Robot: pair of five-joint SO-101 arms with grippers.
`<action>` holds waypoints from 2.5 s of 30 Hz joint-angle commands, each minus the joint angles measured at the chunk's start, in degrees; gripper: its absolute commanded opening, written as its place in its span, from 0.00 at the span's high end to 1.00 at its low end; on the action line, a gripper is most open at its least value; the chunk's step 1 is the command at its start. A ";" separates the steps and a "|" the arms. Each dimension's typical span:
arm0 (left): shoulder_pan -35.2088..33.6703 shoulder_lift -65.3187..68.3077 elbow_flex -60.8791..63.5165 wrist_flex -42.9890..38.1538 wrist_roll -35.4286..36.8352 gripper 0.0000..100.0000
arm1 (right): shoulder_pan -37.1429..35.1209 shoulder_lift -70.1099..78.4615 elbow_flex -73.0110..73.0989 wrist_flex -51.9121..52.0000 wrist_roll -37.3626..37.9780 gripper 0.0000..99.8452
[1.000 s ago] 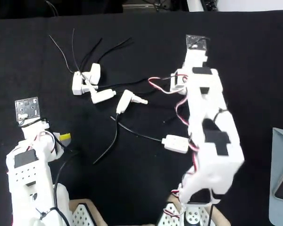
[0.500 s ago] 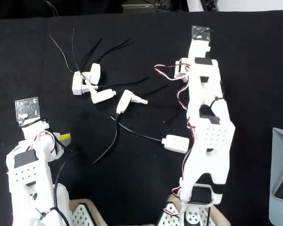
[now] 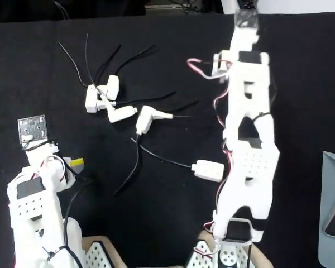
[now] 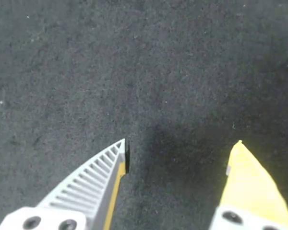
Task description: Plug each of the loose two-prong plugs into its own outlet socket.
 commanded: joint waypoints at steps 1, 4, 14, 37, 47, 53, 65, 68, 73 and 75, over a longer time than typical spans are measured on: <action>-0.13 -0.79 -0.57 -0.88 0.26 0.67 | -0.09 -9.10 -6.02 3.87 -0.97 0.99; -0.13 -0.79 -0.57 -0.88 0.26 0.67 | -0.09 -13.23 -8.57 5.45 -3.16 0.99; -0.13 -0.79 -0.57 -0.88 0.26 0.67 | -0.09 -25.54 -16.57 14.59 -6.33 0.99; -0.22 -0.79 -0.57 -0.88 0.26 0.67 | -15.12 -34.86 6.11 35.16 -31.65 0.99; -0.22 -0.79 -0.57 -0.97 0.26 0.67 | -21.98 -35.12 30.37 24.35 -33.49 0.97; -0.22 -0.79 -0.57 -0.88 0.26 0.67 | -23.38 -35.21 41.89 15.21 -33.05 0.82; -0.22 -0.79 -0.57 -0.97 -0.18 0.67 | -24.97 -39.52 44.00 19.43 3.34 0.82; -0.22 -0.70 -0.57 -0.88 -1.85 0.67 | -22.07 -40.84 44.09 23.30 23.30 0.85; -0.22 -0.70 -0.57 -0.79 -1.85 0.67 | -15.30 -41.89 44.00 22.86 51.43 0.94; -0.22 -0.62 -0.57 -0.88 -1.76 0.67 | -13.10 -41.71 44.35 20.66 58.02 0.94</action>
